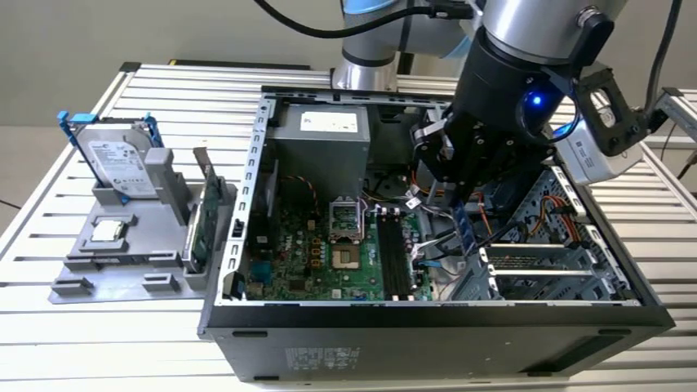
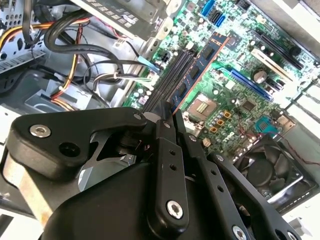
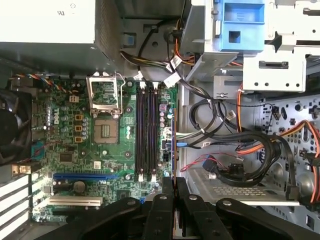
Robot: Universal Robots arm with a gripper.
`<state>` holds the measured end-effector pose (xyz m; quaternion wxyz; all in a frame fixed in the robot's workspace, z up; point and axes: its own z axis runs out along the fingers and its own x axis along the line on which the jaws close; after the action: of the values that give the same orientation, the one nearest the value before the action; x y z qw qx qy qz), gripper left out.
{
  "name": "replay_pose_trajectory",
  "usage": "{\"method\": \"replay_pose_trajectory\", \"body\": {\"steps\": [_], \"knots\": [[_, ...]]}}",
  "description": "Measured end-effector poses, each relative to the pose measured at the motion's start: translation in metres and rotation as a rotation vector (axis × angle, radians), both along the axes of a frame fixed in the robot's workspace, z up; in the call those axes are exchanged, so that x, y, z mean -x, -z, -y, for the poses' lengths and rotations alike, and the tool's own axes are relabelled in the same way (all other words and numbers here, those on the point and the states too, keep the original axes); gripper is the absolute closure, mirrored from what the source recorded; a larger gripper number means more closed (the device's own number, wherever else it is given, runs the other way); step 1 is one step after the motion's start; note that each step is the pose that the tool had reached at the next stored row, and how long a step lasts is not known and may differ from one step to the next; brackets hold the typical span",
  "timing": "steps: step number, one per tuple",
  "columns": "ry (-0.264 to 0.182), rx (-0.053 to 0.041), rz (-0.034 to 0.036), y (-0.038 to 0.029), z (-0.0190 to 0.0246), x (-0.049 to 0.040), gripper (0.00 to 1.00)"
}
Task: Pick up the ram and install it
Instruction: 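Insert the ram into the slot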
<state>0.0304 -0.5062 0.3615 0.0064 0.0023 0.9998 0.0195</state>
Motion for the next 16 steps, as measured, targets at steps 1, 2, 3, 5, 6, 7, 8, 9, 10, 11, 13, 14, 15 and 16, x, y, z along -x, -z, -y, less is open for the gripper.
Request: {"method": "replay_pose_trajectory", "body": {"steps": [1,2,3,5,6,7,8,9,10,11,13,14,15,16], "knots": [[0.0,-0.0016,0.0001,0.0004,0.0,0.0,1.0],[0.0,-0.0021,0.0001,0.0012,-0.0001,0.0,1.0],[0.0,-0.002,0.0,0.0019,0.0,0.0,1.0],[0.0,-0.0018,0.0,0.0035,0.0,-0.0001,1.0],[0.0,-0.0019,0.0,0.0044,0.0,-0.0002,1.0],[0.0,-0.0017,0.0,0.0051,0.0,-0.0002,1.0],[0.0,-0.0017,0.0,0.0059,0.0,-0.0002,1.0],[0.0,-0.0018,0.0,0.0067,0.0,-0.0002,1.0],[0.0,-0.0019,0.0,0.0076,0.0,-0.0002,1.0],[0.0,-0.0019,0.0,0.0085,0.0,-0.0002,1.0],[0.0,-0.0019,0.0,0.0104,0.0,-0.0002,1.0],[0.0,-0.0018,0.0,0.0113,0.0,-0.0002,1.0],[0.0,-0.0019,0.0,0.0124,-0.0001,-0.0002,1.0],[0.0,-0.0019,0.0,0.0134,-0.0001,-0.0002,1.0]]}}
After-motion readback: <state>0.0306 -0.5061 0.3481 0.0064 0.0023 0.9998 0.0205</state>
